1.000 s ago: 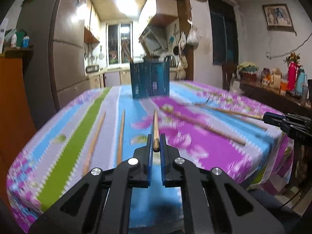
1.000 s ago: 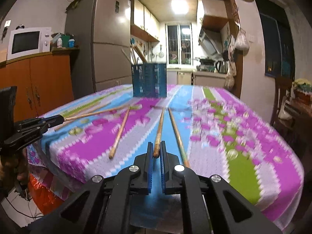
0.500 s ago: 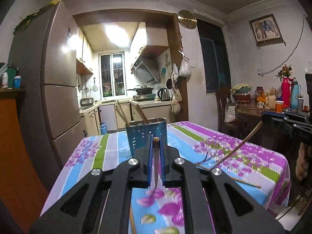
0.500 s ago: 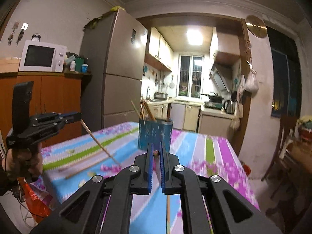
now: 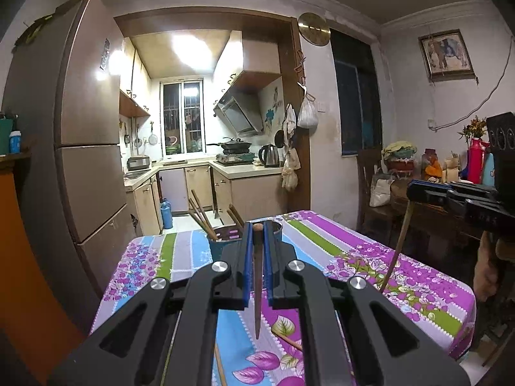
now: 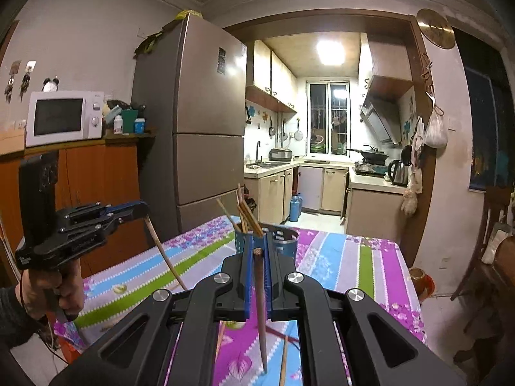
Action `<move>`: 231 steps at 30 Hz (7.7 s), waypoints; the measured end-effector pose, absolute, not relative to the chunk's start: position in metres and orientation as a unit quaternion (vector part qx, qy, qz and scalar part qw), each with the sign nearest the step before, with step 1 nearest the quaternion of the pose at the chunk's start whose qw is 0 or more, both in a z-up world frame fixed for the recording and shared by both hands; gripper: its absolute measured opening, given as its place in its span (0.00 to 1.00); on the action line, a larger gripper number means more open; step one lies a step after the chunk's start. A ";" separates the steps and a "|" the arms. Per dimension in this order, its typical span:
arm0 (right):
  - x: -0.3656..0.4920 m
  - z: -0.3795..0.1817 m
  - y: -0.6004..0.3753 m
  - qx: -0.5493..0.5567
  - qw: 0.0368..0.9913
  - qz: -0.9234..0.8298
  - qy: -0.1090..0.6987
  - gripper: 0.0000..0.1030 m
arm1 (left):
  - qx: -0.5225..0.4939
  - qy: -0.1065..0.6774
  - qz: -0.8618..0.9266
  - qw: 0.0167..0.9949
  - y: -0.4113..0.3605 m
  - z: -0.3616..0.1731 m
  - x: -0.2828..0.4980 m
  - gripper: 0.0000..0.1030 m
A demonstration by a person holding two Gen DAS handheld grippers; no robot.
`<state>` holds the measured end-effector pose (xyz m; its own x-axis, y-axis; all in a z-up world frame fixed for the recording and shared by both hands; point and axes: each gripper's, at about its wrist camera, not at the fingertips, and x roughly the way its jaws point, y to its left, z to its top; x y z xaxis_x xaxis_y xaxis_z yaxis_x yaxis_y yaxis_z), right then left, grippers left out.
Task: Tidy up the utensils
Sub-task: 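Lift the chopstick upright and carry it over the blue holder, then lower the chopstick into the holder and open the right gripper, then move the right gripper back above the remaining chopsticks on the table, then close the right gripper on another bamboo chopstick and lift it, then carry the upright chopstick over the blue holder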
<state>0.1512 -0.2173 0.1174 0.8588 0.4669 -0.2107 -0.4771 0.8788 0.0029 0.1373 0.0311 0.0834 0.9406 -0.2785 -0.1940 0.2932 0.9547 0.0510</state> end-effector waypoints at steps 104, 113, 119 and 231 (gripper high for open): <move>0.111 0.045 -0.196 0.001 0.948 0.286 0.137 0.15 | 0.073 0.124 -0.074 0.987 0.110 0.056 0.096 0.60; 0.056 -0.078 -0.178 -0.016 0.933 0.274 0.234 0.15 | 0.046 0.232 -0.069 0.969 0.092 -0.088 0.057 0.58; 0.050 -0.098 -0.173 -0.027 0.936 0.255 0.243 0.15 | 0.051 0.230 -0.067 0.970 0.085 -0.109 0.051 0.58; 0.274 0.248 -0.147 -0.061 0.943 0.250 0.210 0.07 | 0.035 0.145 -0.121 0.981 0.051 0.198 0.234 0.05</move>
<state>0.2738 -0.1467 0.2477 0.7867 0.4455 -0.4273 -0.4970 0.8677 -0.0104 0.2336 0.0512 0.1983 0.9289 -0.2265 -0.2930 0.2467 0.9685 0.0336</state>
